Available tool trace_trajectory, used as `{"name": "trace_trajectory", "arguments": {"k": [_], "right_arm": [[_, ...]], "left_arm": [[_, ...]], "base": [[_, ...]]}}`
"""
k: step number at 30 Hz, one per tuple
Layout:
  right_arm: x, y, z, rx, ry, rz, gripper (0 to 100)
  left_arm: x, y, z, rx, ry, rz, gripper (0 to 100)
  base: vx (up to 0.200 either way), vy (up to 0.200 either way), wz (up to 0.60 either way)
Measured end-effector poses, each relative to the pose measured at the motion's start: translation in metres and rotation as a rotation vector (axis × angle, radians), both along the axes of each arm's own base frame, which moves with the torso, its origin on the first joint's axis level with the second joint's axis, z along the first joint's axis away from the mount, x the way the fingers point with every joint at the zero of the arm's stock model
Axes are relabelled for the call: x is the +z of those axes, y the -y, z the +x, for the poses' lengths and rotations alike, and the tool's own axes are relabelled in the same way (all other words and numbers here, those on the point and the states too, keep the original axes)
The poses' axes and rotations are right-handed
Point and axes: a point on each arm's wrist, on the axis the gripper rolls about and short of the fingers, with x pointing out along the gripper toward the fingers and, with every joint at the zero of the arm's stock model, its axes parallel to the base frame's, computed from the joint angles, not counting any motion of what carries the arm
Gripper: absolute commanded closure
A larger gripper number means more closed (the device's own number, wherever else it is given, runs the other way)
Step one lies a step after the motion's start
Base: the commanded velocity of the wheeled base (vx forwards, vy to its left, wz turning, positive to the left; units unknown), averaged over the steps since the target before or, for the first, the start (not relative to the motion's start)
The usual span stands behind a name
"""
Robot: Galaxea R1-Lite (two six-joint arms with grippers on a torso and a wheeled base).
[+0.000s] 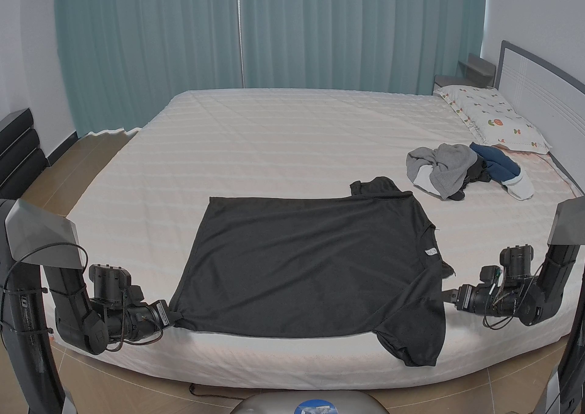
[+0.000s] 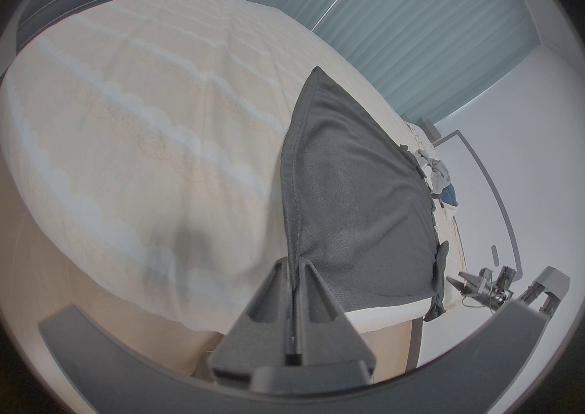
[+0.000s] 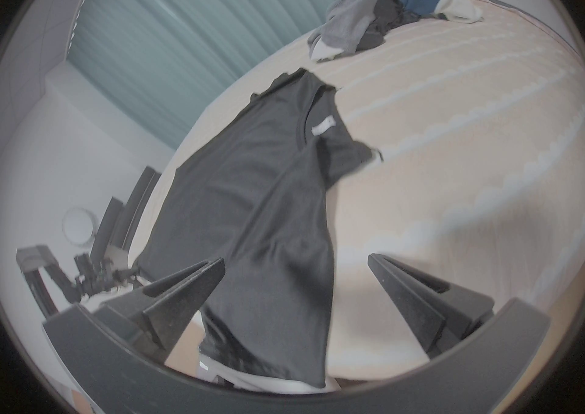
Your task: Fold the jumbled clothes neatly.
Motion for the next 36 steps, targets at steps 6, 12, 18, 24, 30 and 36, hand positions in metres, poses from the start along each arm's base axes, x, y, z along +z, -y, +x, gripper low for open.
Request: {"name": "trace_trajectory", "arguments": {"k": [6,12,18,24,30,36], "right_arm": [[-0.008,-0.003,-0.017,0.085,-0.050,0.025,0],[-0.013,-0.005,-0.016,0.096,-0.030,0.027,0],[-0.021,-0.011,-0.014,0.109,-0.005,0.033,0],[-0.025,-0.021,-0.015,0.130,-0.017,0.047,0],[-0.028,-0.022,-0.016,0.130,-0.024,0.044,0],[-0.030,-0.013,-0.020,0.102,-0.039,0.039,100]], "left_arm": [[0.000,0.000,0.000,0.000,0.000,0.000,100],[0.000,0.000,0.000,0.000,0.000,0.000,100],[0.000,0.000,0.000,0.000,0.000,0.000,100],[0.000,0.000,0.000,0.000,0.000,0.000,100],[0.000,0.000,0.000,0.000,0.000,0.000,100],[0.000,0.000,0.000,0.000,0.000,0.000,100]], "base": [[0.000,0.000,0.00],[0.000,0.000,0.00],[0.000,0.000,0.00],[0.000,0.000,0.00],[0.000,0.000,0.00],[0.000,0.000,0.00]]}}
